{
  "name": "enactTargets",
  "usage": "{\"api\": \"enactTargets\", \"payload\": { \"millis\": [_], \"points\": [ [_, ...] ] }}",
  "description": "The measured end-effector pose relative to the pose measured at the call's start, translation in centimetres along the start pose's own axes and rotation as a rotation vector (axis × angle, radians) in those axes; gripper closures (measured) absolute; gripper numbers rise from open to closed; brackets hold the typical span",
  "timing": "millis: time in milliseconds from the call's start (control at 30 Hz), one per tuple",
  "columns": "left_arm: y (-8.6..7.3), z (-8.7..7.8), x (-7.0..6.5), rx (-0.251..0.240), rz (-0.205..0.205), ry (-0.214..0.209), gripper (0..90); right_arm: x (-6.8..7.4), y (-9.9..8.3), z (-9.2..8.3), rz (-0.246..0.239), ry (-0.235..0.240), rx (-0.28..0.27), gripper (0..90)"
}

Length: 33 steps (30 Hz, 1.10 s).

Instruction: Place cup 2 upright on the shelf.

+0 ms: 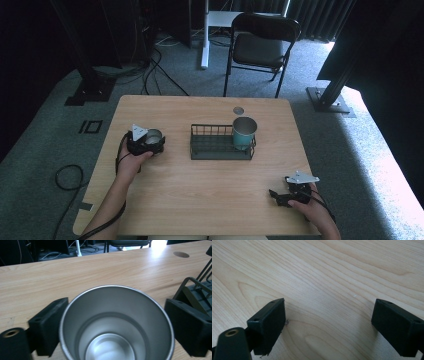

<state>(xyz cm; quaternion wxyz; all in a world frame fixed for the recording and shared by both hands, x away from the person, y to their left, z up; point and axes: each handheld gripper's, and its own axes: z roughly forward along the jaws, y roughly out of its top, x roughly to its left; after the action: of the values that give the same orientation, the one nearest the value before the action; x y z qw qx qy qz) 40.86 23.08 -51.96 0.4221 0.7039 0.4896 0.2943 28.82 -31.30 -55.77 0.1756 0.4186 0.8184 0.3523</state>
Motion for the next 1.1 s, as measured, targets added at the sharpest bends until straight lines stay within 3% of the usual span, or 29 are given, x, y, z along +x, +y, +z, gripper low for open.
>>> {"api": "enactTargets", "payload": {
  "millis": [433,1100],
  "points": [
    [0.2,0.0,0.0,-0.008,0.005,-0.009,14.0,0.0,0.0,0.0,0.000,0.000,0.000,11.5],
    [3.5,-2.3,-0.4,-0.046,0.021,-0.063,14.0,0.0,0.0,0.0,0.000,0.000,0.000,11.5]
  ]
}}
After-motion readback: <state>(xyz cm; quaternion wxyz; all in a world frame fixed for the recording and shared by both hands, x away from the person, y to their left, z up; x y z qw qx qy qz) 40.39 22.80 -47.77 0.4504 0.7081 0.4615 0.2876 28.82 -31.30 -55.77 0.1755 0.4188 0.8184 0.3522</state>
